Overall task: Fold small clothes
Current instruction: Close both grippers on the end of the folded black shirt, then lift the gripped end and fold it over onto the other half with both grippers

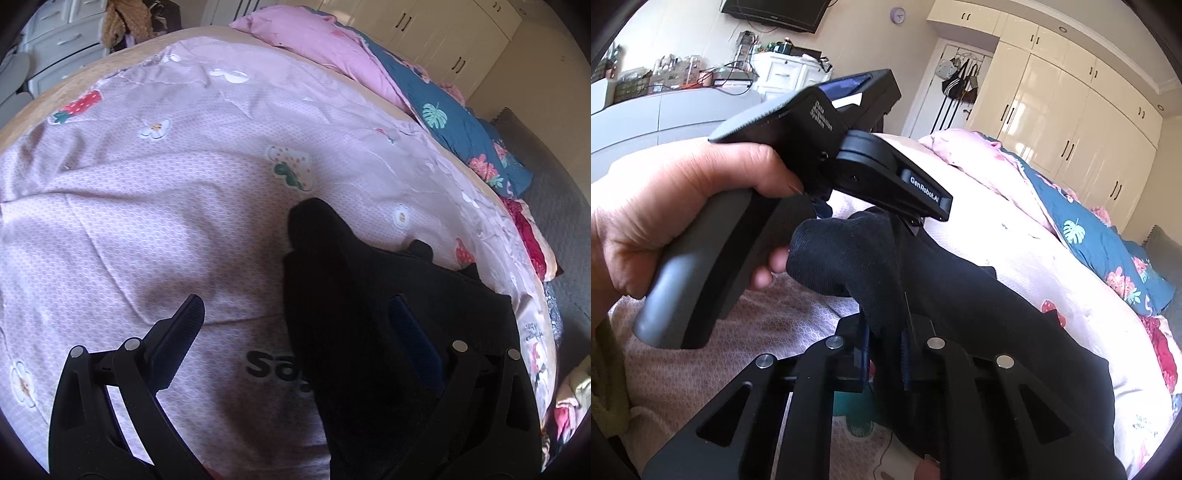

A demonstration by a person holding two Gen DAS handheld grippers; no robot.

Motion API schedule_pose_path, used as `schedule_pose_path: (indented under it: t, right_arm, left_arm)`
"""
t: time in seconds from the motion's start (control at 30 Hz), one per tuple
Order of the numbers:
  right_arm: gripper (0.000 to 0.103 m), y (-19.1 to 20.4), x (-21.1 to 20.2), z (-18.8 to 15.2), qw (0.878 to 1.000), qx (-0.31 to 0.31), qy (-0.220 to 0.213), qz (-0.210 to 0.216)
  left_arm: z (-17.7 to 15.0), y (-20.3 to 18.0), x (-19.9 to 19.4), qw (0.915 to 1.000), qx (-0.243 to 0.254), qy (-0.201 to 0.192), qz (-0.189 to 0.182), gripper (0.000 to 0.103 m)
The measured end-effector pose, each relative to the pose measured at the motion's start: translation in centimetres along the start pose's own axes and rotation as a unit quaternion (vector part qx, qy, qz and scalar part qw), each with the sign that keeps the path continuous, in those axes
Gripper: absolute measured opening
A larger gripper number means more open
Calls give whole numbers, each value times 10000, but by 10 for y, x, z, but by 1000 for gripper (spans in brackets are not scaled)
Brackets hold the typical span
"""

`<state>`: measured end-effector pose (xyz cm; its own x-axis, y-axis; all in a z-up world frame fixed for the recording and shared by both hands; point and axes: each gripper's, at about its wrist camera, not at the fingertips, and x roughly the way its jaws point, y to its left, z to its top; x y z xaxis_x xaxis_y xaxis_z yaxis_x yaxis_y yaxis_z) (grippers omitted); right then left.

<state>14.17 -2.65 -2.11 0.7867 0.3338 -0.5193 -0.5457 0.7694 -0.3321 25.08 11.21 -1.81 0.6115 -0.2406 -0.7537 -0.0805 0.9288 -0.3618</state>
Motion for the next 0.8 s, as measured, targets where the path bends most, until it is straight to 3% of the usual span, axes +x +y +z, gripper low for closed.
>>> schedule_pose_path:
  t: [0.1,0.17,0.33,0.43,0.5,0.8]
  right_arm:
    - [11,-2,-7,-3,9999,64,-90,-53]
    - [10,-7,-12,-5,9998,110,-160,-101]
    - [10,-16,-21,-11,9992,249,-237,-179]
    - [10,-20,-27,-15,9987,297,-316,-266]
    - [10,-23,-32,-17,9983,336,-355,-317]
    - [9,-42,-53,-31,9956,653,-432,-512]
  left_arm:
    - [-4,-11,-1,9998,81,-18,-183,93]
    - [-6,-17,-2,9996,135,-23,-265,85]
    - [-12,-35,-6,9982,218,-59,-557,48]
    - [-15,-45,-11,9975,314,-180,-606,33]
    - [-16,-50,-19,9967,346,-290,-677,28]
    - [-24,-78,-43,9935,480,-526,-888,26]
